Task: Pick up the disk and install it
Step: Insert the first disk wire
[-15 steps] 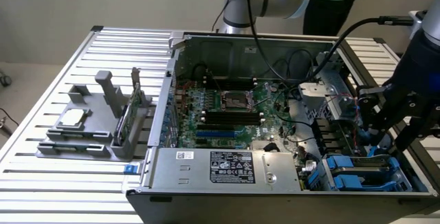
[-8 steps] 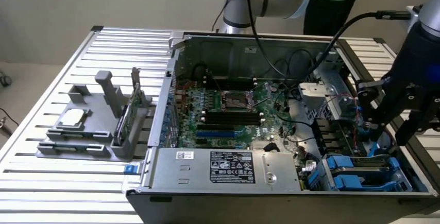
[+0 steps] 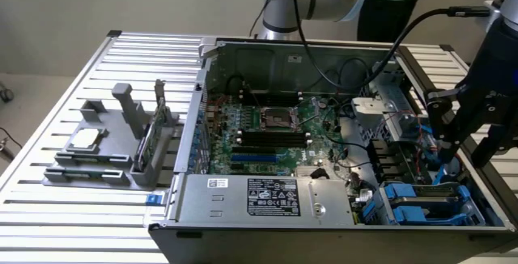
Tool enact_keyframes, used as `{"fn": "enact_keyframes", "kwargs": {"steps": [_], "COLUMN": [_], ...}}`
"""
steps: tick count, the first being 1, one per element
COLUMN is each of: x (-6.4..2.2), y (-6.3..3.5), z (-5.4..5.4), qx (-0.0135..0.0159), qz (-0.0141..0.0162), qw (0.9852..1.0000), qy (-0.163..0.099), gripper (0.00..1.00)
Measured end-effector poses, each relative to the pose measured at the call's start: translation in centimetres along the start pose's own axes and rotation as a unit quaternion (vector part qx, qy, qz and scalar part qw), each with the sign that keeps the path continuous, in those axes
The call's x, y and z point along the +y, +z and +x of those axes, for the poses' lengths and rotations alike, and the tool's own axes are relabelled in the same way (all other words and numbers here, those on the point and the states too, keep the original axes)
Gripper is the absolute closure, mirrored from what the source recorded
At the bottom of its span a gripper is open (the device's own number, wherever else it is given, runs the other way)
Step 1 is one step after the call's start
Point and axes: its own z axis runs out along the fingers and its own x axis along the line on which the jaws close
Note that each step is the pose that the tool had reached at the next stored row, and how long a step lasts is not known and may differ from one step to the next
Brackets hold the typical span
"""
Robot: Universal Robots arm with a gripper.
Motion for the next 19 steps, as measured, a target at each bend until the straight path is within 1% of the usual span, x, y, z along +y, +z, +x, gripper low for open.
{"fn": "enact_keyframes", "kwargs": {"steps": [2,7,11,13,16,17,19], "x": [0.02,0.46,0.56,0.54,0.5,0.47,0.45], "y": [0.09,0.43,0.84,0.93,0.89,0.89,0.84], "z": [0.0,-0.08,0.0,0.11,0.34,0.48,0.82], "qx": [-0.0008,-0.0026,-0.0046,-0.0057,-0.0062,-0.0061,-0.0064], "qz": [0.001,0.0014,0.0008,0.001,0.0019,0.0019,0.0029], "qw": [1.0,1.0,1.0,1.0,1.0,1.0,1.0], "qy": [0.0,-0.001,-0.002,-0.002,-0.002,-0.002,-0.002], "gripper": [0.58,0.58,0.58,0.58,0.58,0.58,0.58]}}
